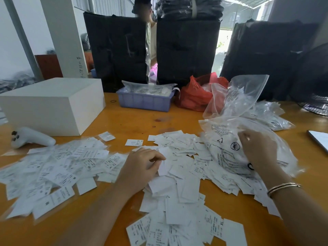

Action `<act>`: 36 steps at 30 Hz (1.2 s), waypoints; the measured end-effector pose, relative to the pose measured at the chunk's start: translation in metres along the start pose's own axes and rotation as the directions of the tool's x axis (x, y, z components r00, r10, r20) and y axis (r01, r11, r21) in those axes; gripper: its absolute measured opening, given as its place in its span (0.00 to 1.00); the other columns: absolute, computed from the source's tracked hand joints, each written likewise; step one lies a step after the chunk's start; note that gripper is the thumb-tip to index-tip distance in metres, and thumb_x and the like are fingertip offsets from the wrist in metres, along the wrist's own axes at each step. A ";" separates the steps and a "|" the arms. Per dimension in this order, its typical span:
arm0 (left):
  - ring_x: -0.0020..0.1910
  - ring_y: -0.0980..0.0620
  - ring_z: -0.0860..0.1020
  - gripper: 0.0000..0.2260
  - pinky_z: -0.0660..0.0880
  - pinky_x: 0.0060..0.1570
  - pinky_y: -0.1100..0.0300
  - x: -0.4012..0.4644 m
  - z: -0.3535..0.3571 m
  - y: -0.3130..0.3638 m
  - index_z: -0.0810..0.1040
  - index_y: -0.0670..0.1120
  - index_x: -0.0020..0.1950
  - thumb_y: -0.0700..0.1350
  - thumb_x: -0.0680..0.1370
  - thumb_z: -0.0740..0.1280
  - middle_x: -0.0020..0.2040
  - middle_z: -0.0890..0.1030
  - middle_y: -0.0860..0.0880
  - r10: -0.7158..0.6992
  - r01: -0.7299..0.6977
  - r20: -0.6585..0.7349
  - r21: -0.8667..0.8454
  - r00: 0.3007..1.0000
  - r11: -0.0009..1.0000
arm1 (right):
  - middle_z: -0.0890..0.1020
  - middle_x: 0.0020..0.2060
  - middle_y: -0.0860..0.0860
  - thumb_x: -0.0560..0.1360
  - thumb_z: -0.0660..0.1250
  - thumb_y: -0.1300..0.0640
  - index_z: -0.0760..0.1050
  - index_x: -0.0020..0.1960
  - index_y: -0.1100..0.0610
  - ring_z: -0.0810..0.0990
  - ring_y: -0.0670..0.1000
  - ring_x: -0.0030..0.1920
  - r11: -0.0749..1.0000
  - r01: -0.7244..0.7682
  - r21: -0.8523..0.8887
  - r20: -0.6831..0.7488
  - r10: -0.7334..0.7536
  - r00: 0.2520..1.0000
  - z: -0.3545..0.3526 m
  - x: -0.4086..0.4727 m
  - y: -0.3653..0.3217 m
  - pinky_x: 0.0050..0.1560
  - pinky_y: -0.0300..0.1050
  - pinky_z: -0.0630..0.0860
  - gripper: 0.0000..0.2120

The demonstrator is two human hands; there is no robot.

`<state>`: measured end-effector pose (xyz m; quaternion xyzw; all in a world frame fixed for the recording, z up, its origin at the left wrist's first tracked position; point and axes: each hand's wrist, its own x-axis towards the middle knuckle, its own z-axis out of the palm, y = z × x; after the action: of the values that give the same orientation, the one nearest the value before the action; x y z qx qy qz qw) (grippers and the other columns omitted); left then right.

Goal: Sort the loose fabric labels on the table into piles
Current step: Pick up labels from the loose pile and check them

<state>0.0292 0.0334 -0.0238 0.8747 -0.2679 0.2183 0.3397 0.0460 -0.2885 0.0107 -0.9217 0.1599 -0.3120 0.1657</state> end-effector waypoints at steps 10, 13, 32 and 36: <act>0.49 0.64 0.76 0.08 0.70 0.44 0.74 0.002 -0.006 0.008 0.75 0.61 0.53 0.58 0.75 0.62 0.47 0.79 0.61 -0.186 0.165 -0.028 -0.347 0.982 0.923 | 0.84 0.35 0.47 0.79 0.61 0.57 0.79 0.46 0.46 0.79 0.44 0.31 0.503 -0.138 0.853 0.372 -0.402 0.837 0.005 -0.080 -0.120 0.31 0.34 0.73 0.10; 0.47 0.62 0.77 0.12 0.71 0.43 0.73 0.000 -0.006 0.007 0.77 0.60 0.52 0.61 0.73 0.63 0.46 0.81 0.60 -0.208 0.201 0.027 -0.405 0.978 0.892 | 0.84 0.33 0.50 0.79 0.61 0.59 0.81 0.46 0.47 0.79 0.47 0.30 0.463 -0.262 0.847 0.456 -0.379 0.805 0.016 -0.094 -0.129 0.29 0.36 0.73 0.12; 0.41 0.70 0.78 0.06 0.70 0.34 0.78 0.007 -0.005 0.005 0.77 0.54 0.51 0.45 0.76 0.69 0.40 0.83 0.61 -0.534 0.375 -0.102 -0.602 0.840 0.705 | 0.78 0.57 0.43 0.76 0.64 0.50 0.78 0.59 0.49 0.71 0.46 0.59 0.860 0.370 0.352 0.363 -0.490 0.793 0.038 -0.094 -0.115 0.57 0.40 0.60 0.13; 0.43 0.67 0.77 0.05 0.71 0.35 0.77 0.006 -0.005 0.002 0.79 0.58 0.50 0.47 0.76 0.68 0.45 0.81 0.59 -0.547 0.379 -0.107 -0.611 0.830 0.695 | 0.75 0.60 0.41 0.75 0.58 0.42 0.72 0.65 0.45 0.69 0.47 0.62 0.824 0.536 0.185 0.413 -0.560 0.718 0.043 -0.100 -0.118 0.61 0.45 0.54 0.19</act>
<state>0.0318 0.0339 -0.0165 0.7323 -0.0374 0.1567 0.6616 0.0204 -0.1346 -0.0264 -0.9691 -0.1709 -0.1292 0.1219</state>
